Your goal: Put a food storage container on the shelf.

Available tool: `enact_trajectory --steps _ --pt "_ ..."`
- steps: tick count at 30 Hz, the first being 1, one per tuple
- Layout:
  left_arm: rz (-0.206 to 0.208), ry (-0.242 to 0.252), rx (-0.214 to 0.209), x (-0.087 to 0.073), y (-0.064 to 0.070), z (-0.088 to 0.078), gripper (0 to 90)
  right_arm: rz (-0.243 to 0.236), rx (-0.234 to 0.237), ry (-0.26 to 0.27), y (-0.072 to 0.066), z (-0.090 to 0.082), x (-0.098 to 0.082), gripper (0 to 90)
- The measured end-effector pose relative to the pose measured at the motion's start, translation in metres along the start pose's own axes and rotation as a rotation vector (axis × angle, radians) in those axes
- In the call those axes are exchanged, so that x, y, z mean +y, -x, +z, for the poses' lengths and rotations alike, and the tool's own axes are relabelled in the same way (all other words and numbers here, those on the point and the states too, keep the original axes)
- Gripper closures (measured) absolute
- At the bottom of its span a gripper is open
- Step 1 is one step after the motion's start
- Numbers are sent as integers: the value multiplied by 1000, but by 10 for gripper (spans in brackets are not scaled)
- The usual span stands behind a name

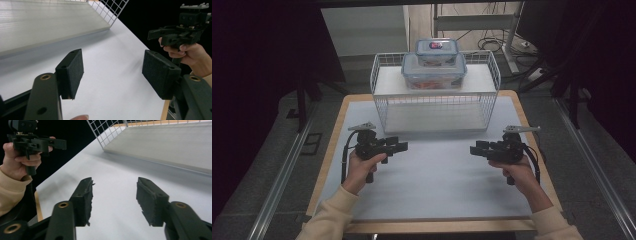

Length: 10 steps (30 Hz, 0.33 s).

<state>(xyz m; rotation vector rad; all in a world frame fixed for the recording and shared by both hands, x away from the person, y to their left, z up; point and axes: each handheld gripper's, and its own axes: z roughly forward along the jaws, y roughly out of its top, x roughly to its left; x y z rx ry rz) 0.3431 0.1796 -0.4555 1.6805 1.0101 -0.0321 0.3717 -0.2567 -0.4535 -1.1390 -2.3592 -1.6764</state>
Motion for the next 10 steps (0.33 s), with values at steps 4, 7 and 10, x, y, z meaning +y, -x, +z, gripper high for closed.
enact_trajectory --steps 4,7,10 --pt "2 -4 6 -1 0 0 325 15 -11 11 1 -2 -1 399" --pt "-3 -13 18 -4 -2 3 319 13 -28 4 3 -2 -4 346" --pt "-3 -26 25 -6 -5 6 315 22 -57 -10 7 -2 -9 304"
